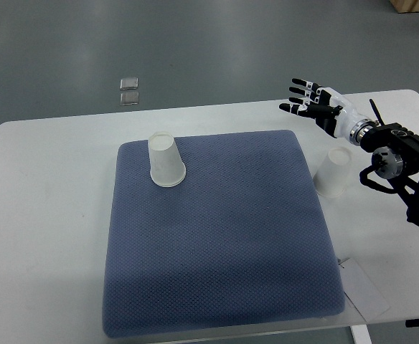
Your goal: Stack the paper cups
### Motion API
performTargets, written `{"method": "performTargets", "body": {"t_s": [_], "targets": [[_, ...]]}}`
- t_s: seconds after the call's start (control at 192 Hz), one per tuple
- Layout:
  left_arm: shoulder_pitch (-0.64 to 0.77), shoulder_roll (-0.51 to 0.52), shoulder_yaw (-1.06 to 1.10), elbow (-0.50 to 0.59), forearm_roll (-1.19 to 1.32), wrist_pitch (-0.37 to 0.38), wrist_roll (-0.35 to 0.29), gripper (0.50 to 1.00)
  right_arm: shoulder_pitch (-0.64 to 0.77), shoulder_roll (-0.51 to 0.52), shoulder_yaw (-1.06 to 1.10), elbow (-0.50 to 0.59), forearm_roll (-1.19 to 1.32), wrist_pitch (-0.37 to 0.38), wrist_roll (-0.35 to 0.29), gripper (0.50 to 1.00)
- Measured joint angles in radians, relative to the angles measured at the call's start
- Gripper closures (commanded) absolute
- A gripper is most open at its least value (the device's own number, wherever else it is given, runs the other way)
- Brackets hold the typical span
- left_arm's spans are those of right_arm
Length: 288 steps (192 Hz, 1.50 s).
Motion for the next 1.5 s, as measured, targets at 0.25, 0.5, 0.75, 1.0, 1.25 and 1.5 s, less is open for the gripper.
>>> {"method": "performTargets", "body": {"t_s": [0.25,0.5,0.75,1.0,1.25,1.5], "targets": [[0.0,0.0,0.002,-0.001,0.0,0.0,-0.001,0.5,0.002,-0.004,0.001,0.0,0.001,0.0,0.0,0.579],[0.0,0.0,0.0,0.003,0.0,0.0,-0.001,0.5,0.002,-0.002,0.002,0.002,0.001,0.003,0.001,0.579],[0.0,0.0,0.0,0.001,0.0,0.0,-0.001,0.5,0.002,-0.007,0.003,0.003,0.001,0.004,0.004,0.579],[0.0,0.0,0.0,0.002,0.0,0.0,-0.001,0.5,0.014,-0.009,0.013,0.003,0.004,0.004,0.006,0.579],[0.0,0.0,0.0,0.002,0.0,0.0,-0.001,0.5,0.014,-0.005,0.011,0.003,0.005,0.004,0.006,0.579],[0.0,0.0,0.0,0.002,0.0,0.0,-0.001,0.5,0.014,-0.007,0.004,0.003,0.005,0.02,0.004,0.579]]}}
